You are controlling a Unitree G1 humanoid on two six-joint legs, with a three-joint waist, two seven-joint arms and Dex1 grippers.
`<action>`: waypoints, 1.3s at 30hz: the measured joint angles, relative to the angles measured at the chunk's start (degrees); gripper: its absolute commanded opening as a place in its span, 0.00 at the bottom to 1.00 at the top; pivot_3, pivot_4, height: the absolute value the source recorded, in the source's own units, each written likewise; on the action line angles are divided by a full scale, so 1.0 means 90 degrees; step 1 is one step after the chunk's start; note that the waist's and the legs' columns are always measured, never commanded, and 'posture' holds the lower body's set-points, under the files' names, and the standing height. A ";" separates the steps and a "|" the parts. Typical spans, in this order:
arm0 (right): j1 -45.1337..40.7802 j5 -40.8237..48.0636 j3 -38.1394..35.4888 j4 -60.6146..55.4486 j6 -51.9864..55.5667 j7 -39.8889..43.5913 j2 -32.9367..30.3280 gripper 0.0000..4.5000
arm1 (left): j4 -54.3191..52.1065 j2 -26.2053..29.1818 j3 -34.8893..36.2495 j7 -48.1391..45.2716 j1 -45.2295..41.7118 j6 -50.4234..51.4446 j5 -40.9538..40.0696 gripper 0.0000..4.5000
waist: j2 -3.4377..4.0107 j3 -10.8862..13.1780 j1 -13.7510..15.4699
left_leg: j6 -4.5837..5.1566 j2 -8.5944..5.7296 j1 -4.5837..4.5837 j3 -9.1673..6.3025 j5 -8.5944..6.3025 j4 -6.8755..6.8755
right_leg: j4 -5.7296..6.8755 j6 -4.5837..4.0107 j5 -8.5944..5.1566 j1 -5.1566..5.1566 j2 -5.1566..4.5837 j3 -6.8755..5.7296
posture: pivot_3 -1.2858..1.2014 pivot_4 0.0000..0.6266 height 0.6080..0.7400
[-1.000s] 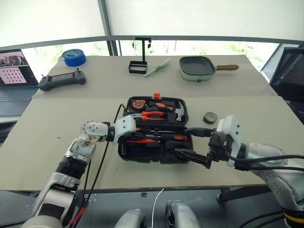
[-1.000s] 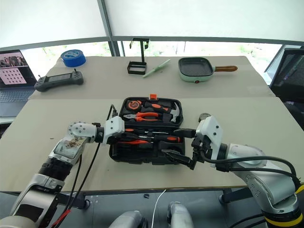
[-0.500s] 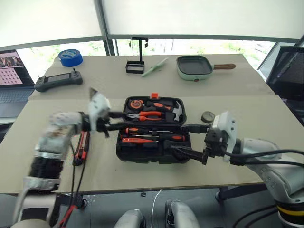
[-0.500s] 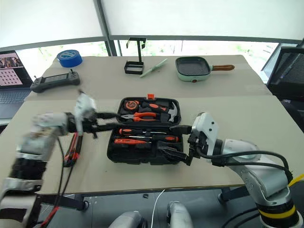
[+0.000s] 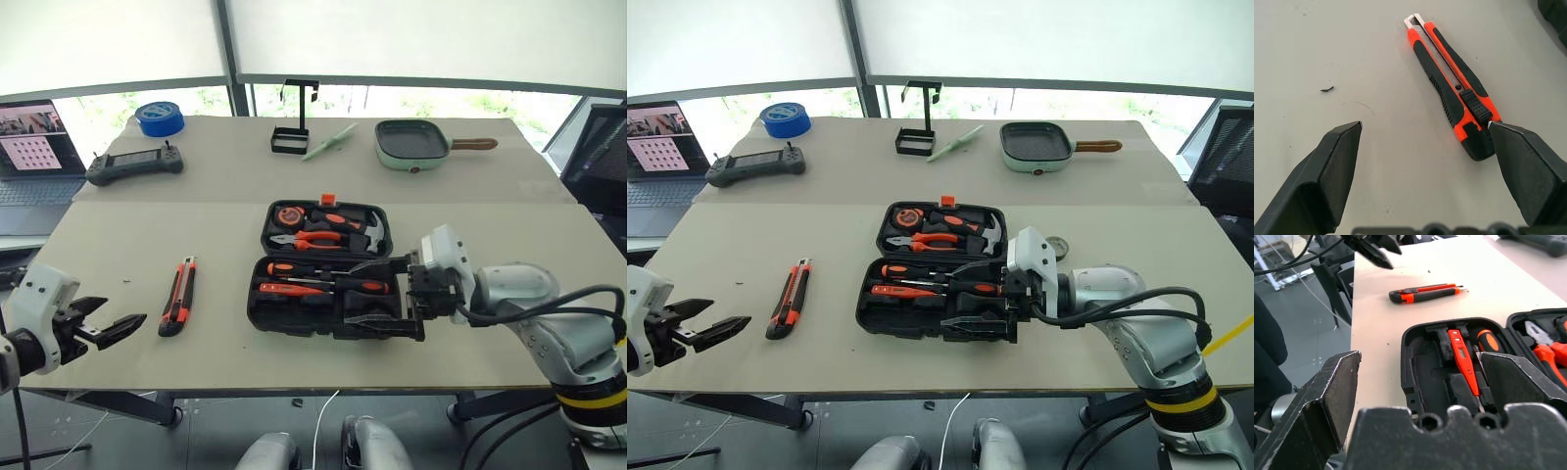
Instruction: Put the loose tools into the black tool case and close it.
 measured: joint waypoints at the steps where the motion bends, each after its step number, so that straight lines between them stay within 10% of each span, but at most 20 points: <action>1: -0.0030 -0.0028 0.0017 0.0043 -0.0018 0.0009 0.0047 1.00 | -0.0144 0.0147 -0.0231 0.0188 -0.0375 0.0709 -0.0160 0.99 | 0.0000 0.0000 0.0013 | 0.0001 0.0000 0.0001 -0.0001 0.0001 -0.0001 | 0.0002 0.0000 0.0000 -0.0002 0.0000 0.0000 | 0.52 0.24 1.00; 8: 0.0086 -0.0124 0.0022 -0.0016 -0.0033 -0.0014 0.0136 1.00 | 0.0058 0.0158 -0.1536 0.1289 -0.2303 0.3294 -0.0412 0.99 | 0.0001 0.0000 -0.0157 | -0.0001 -0.0004 0.0011 0.0000 0.0005 -0.0023 | 0.0004 -0.0003 0.0000 -0.0008 0.0009 -0.0002 | 0.52 0.24 1.00; 17: 0.0542 -0.0213 -0.0055 -0.0371 -0.0037 -0.0517 0.0256 1.00 | 0.1253 0.0012 -0.2685 0.1852 -0.3348 0.3481 -0.0137 0.99 | 0.0001 0.0000 -0.0288 | -0.0067 -0.0004 0.0022 0.0005 -0.0001 -0.0029 | 0.0008 -0.0022 -0.0011 -0.0009 0.0014 -0.0009 | 0.52 0.24 1.00; 27: 0.0697 -0.0250 -0.0183 -0.0608 -0.0038 -0.0811 0.0241 1.00 | 0.2100 -0.0072 -0.3017 0.1881 -0.3417 0.2682 0.0078 0.36 | 0.0055 -0.0030 -0.0222 | -0.0089 -0.0004 0.0056 0.0007 0.0003 -0.0039 | 0.0021 -0.0024 -0.0012 0.0011 0.0000 0.0013 | 0.52 0.24 1.00; 39: 0.1262 0.0269 -0.0663 -0.1099 0.0381 -0.0756 -0.0318 1.00 | 0.1876 0.0955 -0.4378 -0.3092 -0.4966 -0.2268 -0.0031 0.36 | -0.0011 0.0002 -0.0184 | -0.0089 -0.0010 0.0003 0.0025 0.0006 -0.0016 | -0.0009 -0.0022 -0.0006 -0.0004 -0.0028 -0.0023 | 0.52 0.24 1.00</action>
